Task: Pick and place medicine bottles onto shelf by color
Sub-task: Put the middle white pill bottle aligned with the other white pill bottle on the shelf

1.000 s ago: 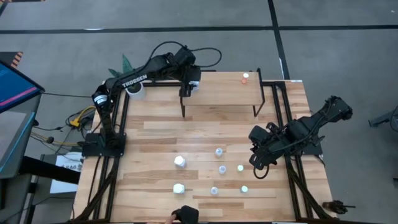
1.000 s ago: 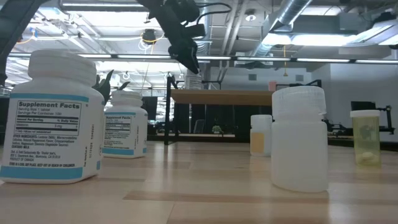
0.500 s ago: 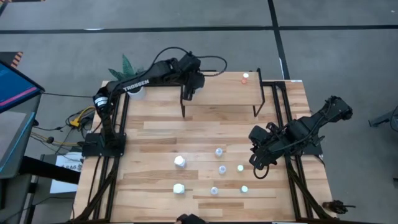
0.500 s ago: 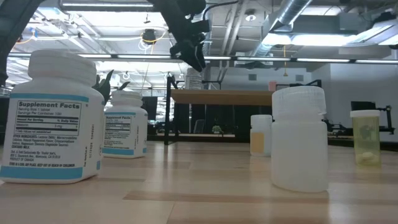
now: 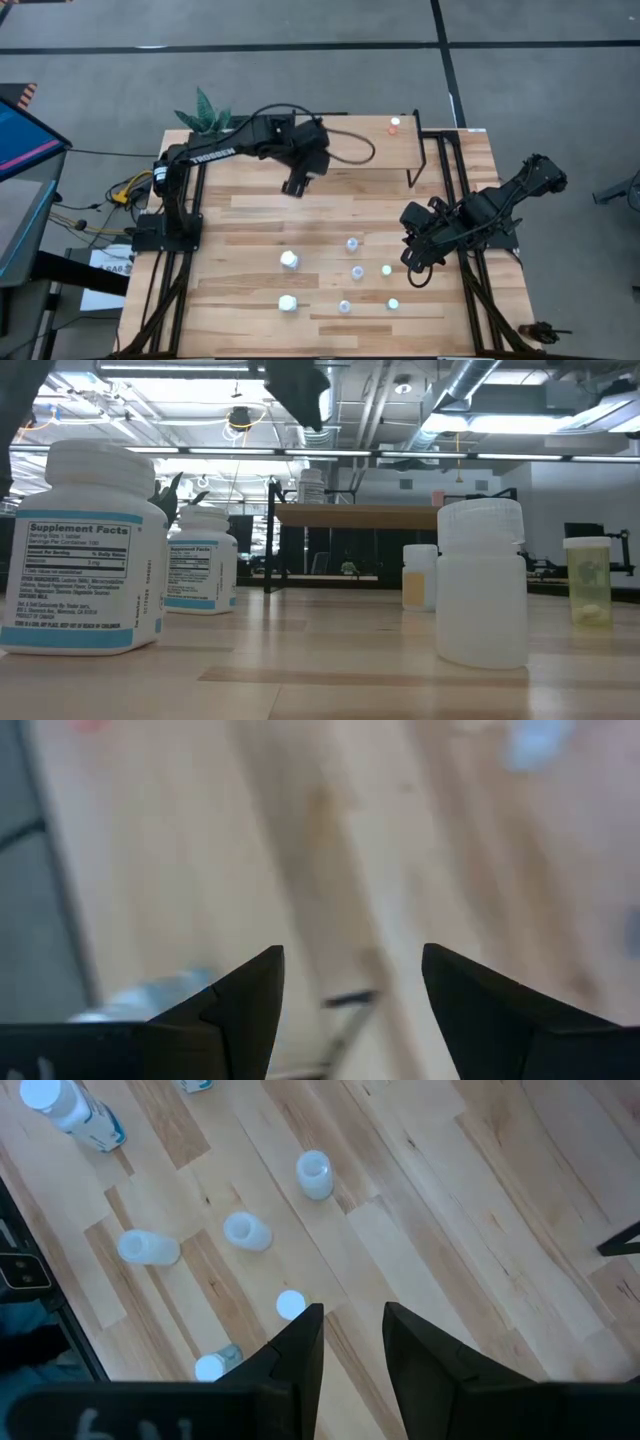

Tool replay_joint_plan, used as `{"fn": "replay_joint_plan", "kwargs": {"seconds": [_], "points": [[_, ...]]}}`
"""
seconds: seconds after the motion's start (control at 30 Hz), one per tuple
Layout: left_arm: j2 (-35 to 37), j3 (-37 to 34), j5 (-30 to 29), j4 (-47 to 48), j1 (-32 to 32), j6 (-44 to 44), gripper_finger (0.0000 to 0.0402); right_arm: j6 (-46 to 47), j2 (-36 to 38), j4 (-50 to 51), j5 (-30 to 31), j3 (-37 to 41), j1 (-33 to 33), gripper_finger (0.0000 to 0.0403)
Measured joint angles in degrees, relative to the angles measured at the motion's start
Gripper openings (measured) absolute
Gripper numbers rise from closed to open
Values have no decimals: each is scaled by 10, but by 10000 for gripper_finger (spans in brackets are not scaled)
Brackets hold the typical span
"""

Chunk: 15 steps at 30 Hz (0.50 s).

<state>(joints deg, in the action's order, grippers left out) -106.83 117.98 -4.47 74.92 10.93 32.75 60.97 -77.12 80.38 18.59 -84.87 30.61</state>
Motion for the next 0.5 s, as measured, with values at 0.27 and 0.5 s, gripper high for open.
{"fn": "replay_joint_plan", "kwargs": {"seconds": [0.27, 0.5], "points": [[0, 2, 76, 120, -52, -136, 226, -1, 0, 0, -4, 0, 0, 128], [-1, -9, 83, 152, -86, -203, 226, -87, 0, 0, -4, 1, 2, 128]]}}
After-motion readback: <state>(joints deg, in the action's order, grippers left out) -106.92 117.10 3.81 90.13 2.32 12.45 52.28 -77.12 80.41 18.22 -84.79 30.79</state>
